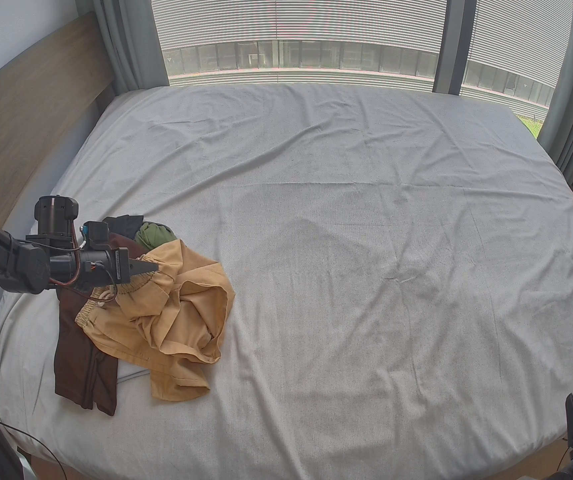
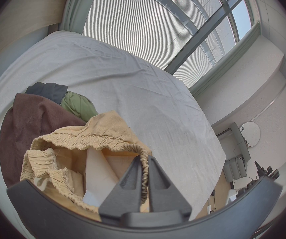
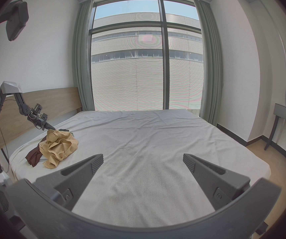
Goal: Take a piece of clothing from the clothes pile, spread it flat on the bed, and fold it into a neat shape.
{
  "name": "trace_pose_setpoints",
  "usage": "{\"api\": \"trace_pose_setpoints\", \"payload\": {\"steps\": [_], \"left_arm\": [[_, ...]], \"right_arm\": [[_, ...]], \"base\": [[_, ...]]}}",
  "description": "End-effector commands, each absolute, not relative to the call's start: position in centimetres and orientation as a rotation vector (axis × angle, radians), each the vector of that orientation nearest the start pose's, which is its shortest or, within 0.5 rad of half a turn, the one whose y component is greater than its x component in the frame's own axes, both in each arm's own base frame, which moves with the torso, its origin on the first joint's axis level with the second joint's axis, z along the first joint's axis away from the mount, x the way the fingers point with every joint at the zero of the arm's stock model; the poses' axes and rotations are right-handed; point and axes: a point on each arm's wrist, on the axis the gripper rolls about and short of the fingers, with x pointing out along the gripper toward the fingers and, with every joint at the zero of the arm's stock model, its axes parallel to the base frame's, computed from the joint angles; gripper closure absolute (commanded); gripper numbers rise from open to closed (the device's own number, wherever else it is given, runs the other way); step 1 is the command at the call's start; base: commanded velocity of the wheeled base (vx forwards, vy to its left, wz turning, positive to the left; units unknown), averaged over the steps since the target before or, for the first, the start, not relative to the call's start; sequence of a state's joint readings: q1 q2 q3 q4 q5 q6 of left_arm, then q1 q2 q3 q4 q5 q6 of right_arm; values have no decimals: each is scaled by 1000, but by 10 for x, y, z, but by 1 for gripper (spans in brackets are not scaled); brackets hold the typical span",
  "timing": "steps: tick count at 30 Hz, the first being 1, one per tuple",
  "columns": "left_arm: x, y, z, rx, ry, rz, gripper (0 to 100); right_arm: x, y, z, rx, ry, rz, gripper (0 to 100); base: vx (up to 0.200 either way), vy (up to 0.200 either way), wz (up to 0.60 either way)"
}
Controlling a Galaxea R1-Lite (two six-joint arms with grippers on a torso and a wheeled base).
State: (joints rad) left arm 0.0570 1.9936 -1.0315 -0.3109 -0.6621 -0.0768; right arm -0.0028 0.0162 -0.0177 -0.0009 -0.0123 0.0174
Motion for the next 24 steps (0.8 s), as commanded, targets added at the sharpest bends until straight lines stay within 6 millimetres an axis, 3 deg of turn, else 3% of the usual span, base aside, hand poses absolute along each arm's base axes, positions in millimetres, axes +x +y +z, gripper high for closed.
{"api": "trace_pose_setpoints", "payload": {"steps": [1,15,16,24], "left_arm": [[364,7,105,-311,667,-558,0],[367,3,93,-290,681,-566,0],[367,3,93,-284,677,-570,100],[367,4,89,-268,679,-575,100]], "right_arm": [[-23,0,76,17,-2,-14,0],[-23,0,76,18,-2,-15,0],[-23,0,76,18,-2,-15,0],[-23,0,76,18,-2,-15,0]], "base": [[0,0,0],[0,0,0],[0,0,0],[0,0,0]]}}
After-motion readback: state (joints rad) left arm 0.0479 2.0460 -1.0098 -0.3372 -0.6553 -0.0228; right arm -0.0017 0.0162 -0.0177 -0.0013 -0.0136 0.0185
